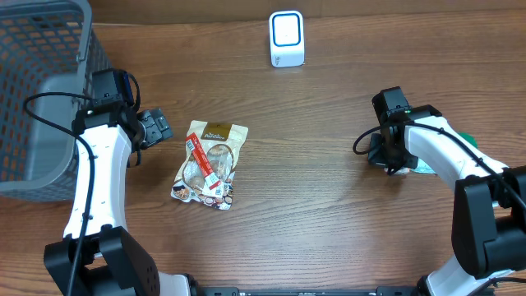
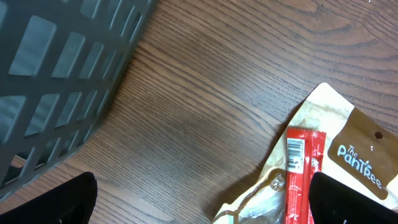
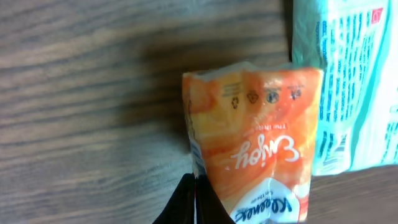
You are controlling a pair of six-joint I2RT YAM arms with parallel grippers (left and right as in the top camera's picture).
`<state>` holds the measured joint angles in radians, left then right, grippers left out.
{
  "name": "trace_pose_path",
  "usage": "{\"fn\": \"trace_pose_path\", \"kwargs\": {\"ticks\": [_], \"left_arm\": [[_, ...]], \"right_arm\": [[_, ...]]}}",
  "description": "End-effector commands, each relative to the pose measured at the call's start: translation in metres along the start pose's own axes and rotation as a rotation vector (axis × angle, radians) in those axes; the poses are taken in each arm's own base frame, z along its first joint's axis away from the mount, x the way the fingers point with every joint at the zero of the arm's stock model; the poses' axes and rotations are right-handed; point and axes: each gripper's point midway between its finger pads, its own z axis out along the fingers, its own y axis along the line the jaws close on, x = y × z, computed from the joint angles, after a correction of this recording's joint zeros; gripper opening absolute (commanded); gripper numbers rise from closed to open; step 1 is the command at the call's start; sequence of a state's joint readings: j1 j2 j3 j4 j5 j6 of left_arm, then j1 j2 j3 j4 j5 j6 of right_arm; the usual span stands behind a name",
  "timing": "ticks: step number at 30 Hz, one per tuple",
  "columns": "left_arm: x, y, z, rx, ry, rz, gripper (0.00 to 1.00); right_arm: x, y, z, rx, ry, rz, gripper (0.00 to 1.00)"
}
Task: Scan the item barcode
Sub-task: 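Carry the orange pack right and set it beside the wipes pack, then move the right gripper left toward the brown snack bag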
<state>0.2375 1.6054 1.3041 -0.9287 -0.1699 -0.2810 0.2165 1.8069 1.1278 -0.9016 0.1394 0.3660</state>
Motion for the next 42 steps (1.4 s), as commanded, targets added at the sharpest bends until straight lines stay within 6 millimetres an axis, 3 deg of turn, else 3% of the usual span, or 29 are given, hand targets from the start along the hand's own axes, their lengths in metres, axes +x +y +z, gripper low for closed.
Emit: {"fn": "trace_pose_path", "kwargs": {"ticks": [1,7,11,18,21,25,32,36,42], "left_arm": [[-0.003,0.001,-0.004,-0.009,-0.016,0.011,1.0],[-0.003,0.001,-0.004,-0.009,-0.016,0.011,1.0],[-0.003,0.001,-0.004,-0.009,-0.016,0.011,1.0],[-0.003,0.001,-0.004,-0.009,-0.016,0.011,1.0],[-0.003,0.001,-0.004,-0.009,-0.016,0.011,1.0],[-0.003,0.001,-0.004,-0.009,-0.016,0.011,1.0],[-0.003,0.001,-0.004,-0.009,-0.016,0.011,1.0],[-0.003,0.001,-0.004,-0.009,-0.016,0.011,1.0],[-0.003,0.001,-0.004,-0.009,-0.016,0.011,1.0]], "right_arm": [[-0.019,0.015,-0.026,-0.084,-0.03,0.016,0.09],[-0.027,0.08,-0.081,-0.429,0.014,-0.017,0.38],[-0.013,0.122,-0.095,-0.566,0.03,-0.096,0.56],[0.013,0.2,-0.116,-0.657,-0.044,-0.22,0.72],[0.033,0.243,-0.131,-0.713,-0.119,-0.336,0.74],[0.06,0.283,-0.146,-0.748,-0.205,-0.448,0.75],[0.092,0.319,-0.159,-0.673,-0.412,-0.552,0.75],[0.109,0.341,-0.167,-0.693,-0.498,-0.676,0.69],[0.122,0.373,-0.151,-0.721,-0.563,-0.791,0.59]]}}
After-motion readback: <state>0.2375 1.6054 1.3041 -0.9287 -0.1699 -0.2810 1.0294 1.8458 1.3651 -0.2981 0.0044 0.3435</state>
